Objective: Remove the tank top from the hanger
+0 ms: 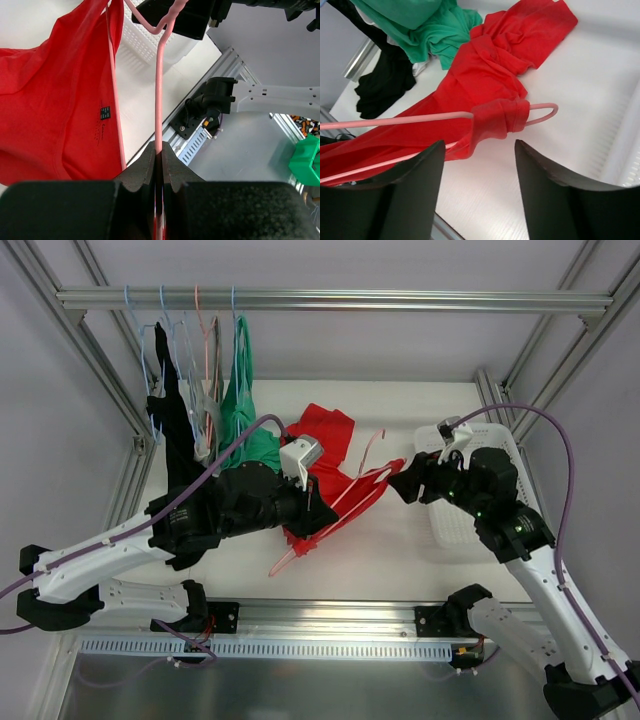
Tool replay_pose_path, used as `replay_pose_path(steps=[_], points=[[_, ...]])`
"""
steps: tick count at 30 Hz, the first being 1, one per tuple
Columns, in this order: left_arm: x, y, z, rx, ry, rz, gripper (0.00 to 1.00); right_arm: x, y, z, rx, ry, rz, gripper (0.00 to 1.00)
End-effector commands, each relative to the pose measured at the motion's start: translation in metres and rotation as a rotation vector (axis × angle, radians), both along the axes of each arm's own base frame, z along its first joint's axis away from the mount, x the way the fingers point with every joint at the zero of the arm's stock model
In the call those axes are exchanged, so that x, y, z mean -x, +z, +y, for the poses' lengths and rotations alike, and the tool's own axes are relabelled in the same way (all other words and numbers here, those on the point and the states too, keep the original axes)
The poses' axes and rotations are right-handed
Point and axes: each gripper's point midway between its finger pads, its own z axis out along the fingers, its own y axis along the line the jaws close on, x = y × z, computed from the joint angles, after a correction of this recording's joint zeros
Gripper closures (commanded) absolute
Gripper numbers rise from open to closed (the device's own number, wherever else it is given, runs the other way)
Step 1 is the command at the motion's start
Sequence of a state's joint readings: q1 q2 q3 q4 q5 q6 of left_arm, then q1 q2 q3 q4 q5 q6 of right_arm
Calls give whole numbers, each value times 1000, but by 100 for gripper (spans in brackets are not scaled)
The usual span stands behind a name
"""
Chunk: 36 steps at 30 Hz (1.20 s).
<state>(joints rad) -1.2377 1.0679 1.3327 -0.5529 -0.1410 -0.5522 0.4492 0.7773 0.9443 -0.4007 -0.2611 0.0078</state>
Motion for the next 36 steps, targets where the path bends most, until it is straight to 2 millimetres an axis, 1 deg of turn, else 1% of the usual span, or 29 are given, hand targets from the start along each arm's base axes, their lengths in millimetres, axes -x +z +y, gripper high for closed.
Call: replay_pose_path(steps=[1, 3, 4, 7, 8, 11, 13, 15, 16, 18, 19, 20, 21, 22, 23, 24, 25, 26, 27, 28, 30, 31, 32, 33, 34, 35, 36], points=[[-1, 44, -6, 145, 18, -26, 100, -12, 4, -3, 47, -18, -56, 41], [1, 48, -6, 154, 10, -24, 100, -16, 5, -1, 54, -12, -59, 48], [3, 50, -6, 160, 4, -25, 100, -18, 3, 1, 57, -5, -54, 49], [5, 52, -5, 168, -5, -25, 100, -22, 7, 6, 42, 12, -75, 51], [5, 53, -5, 172, -6, -24, 100, -24, 9, 8, 37, 16, -85, 60], [8, 57, -1, 184, -12, -25, 100, -28, 14, 9, 31, 9, -102, 69], [9, 58, 0, 189, -18, -25, 100, -33, 17, 3, 46, -23, -123, 77], [10, 58, 2, 189, -19, -27, 100, -36, 24, -2, 57, -49, -149, 97], [10, 58, 2, 190, -18, -30, 100, -42, 26, -10, 72, -103, -160, 100], [10, 61, 5, 195, -20, -37, 100, -48, 37, -21, 86, -169, -186, 100], [11, 63, 6, 196, -26, -47, 100, -56, 42, -37, 105, -252, -196, 100], [12, 64, 6, 199, -36, -52, 100, -60, 46, -47, 118, -302, -198, 100], [17, 73, 7, 217, -61, -60, 100, -64, 61, -56, 112, -344, -222, 100], [19, 78, 8, 222, -80, -77, 100, -73, 66, -70, 120, -397, -219, 100], [21, 84, 8, 233, -98, -89, 100, -76, 71, -77, 118, -421, -215, 100], [24, 101, 11, 265, -114, -110, 100, -78, 90, -84, 100, -450, -241, 100], [29, 108, 11, 276, -154, -136, 100, -85, 93, -91, 97, -465, -235, 100], [32, 118, 13, 296, -173, -162, 100, -86, 98, -92, 96, -462, -235, 100], [38, 137, 12, 352, -214, -197, 100, -86, 114, -93, 82, -462, -258, 100], [44, 147, 12, 379, -258, -236, 100, -86, 114, -85, 73, -409, -243, 100], [49, 164, 10, 429, -294, -296, 100, -78, 127, -75, 35, -354, -263, 100], [49, 179, 9, 480, -304, -351, 100, -71, 132, -66, 6, -303, -268, 100], [49, 186, 6, 506, -311, -385, 100, -61, 140, -63, -28, -286, -283, 100], [46, 185, 1, 515, -309, -409, 100, -53, 146, -60, -46, -259, -297, 100], [44, 203, -1, 583, -299, -478, 100, -43, 151, -53, -68, -209, -309, 100], [43, 208, -4, 613, -298, -513, 100, -36, 156, -51, -85, -189, -322, 100], [40, 203, -12, 623, -295, -542, 100, -22, 166, -49, -116, -170, -342, 100]])
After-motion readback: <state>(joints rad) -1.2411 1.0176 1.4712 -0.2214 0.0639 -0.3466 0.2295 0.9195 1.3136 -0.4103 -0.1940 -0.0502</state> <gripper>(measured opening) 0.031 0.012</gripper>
